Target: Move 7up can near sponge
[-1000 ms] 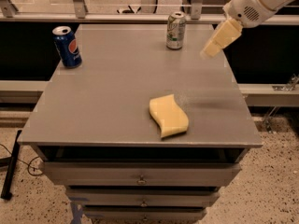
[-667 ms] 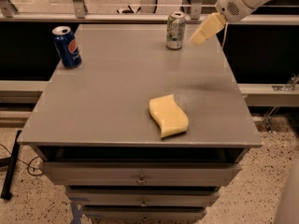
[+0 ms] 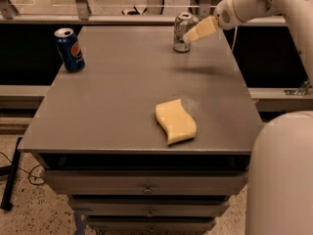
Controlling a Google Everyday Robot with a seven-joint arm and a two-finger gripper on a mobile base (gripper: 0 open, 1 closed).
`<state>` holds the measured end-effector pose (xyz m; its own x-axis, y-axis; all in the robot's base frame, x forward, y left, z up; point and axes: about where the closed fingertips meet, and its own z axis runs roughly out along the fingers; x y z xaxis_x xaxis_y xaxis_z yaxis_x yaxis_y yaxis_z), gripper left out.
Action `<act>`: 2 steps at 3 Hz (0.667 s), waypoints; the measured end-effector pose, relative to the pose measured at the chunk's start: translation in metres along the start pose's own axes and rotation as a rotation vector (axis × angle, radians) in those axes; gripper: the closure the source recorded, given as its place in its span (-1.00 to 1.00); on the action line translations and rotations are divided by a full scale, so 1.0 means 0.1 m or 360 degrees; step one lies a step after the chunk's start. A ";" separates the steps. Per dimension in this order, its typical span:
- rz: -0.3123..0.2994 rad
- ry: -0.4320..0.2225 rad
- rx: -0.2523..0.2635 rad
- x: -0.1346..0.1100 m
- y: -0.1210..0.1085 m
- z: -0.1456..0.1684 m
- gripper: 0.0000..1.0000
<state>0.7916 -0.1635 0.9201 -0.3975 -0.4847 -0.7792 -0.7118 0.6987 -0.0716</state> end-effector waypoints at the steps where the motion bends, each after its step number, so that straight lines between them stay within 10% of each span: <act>1: 0.0088 -0.0179 -0.0046 -0.11 -0.07 0.32 -1.00; 2: 0.0100 -0.0347 -0.0099 -0.22 -0.09 0.54 -1.00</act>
Offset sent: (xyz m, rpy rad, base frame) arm 0.0665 0.0429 -0.0153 0.3280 -0.1777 0.0664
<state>0.8378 -0.1308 0.9041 -0.3126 -0.3113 -0.8974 -0.7264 0.6871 0.0146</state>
